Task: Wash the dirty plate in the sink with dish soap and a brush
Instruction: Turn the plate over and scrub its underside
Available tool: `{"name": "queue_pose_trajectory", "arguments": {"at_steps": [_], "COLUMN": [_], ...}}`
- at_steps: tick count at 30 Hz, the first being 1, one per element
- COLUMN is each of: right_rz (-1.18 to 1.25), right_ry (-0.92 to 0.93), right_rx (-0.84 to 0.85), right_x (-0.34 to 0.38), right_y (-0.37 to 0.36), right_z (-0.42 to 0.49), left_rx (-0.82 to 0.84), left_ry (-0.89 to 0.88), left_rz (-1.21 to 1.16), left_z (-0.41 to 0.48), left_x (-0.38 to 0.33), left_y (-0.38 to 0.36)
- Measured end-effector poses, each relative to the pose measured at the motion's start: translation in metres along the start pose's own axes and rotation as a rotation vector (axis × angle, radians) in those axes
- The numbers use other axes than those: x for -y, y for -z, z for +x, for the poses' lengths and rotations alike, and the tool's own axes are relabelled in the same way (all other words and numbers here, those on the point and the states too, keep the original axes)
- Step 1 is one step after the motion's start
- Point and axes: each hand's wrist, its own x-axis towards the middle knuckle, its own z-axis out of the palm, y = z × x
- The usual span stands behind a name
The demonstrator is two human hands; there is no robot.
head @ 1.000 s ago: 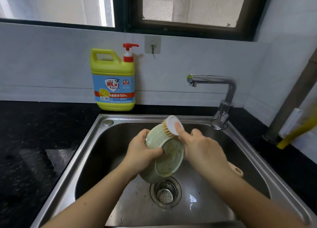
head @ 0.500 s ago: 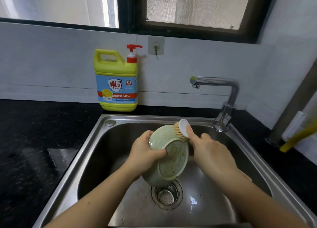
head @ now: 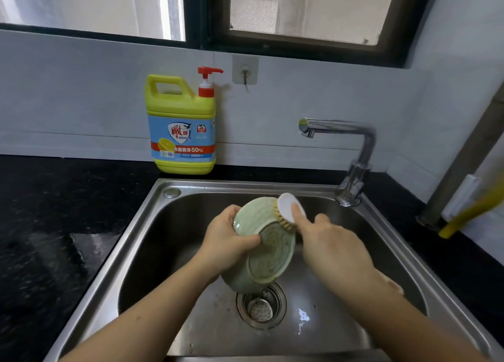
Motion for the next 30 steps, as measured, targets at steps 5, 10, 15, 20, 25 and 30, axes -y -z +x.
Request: {"name": "queue_pose_trajectory", "arguments": {"at_steps": [5, 10, 15, 20, 25, 30], "right_rz": [-0.047, 0.046, 0.080, 0.051, 0.047, 0.125], "right_ry": [0.190, 0.051, -0.002, 0.077, -0.079, 0.003], "right_rx": [-0.153, -0.091, 0.049, -0.071, 0.023, -0.035], "right_x": [0.027, -0.005, -0.019, 0.001, -0.018, -0.012], "right_y": [0.009, -0.001, 0.000, -0.006, -0.013, -0.010], "right_z": [0.001, 0.018, 0.010, 0.008, 0.016, 0.007], "left_rx": [0.043, 0.038, -0.020, 0.000, -0.022, 0.015], "left_ry": [-0.046, -0.078, -0.058, -0.045, -0.035, -0.026], "left_rz": [0.005, 0.147, 0.072, 0.003, -0.060, -0.062], "left_z": [0.000, 0.000, 0.002, 0.000, 0.000, 0.000], "left_x": [0.002, 0.003, -0.001, -0.001, -0.004, -0.004], "left_y": [-0.002, -0.002, 0.005, 0.002, 0.005, 0.005]}}
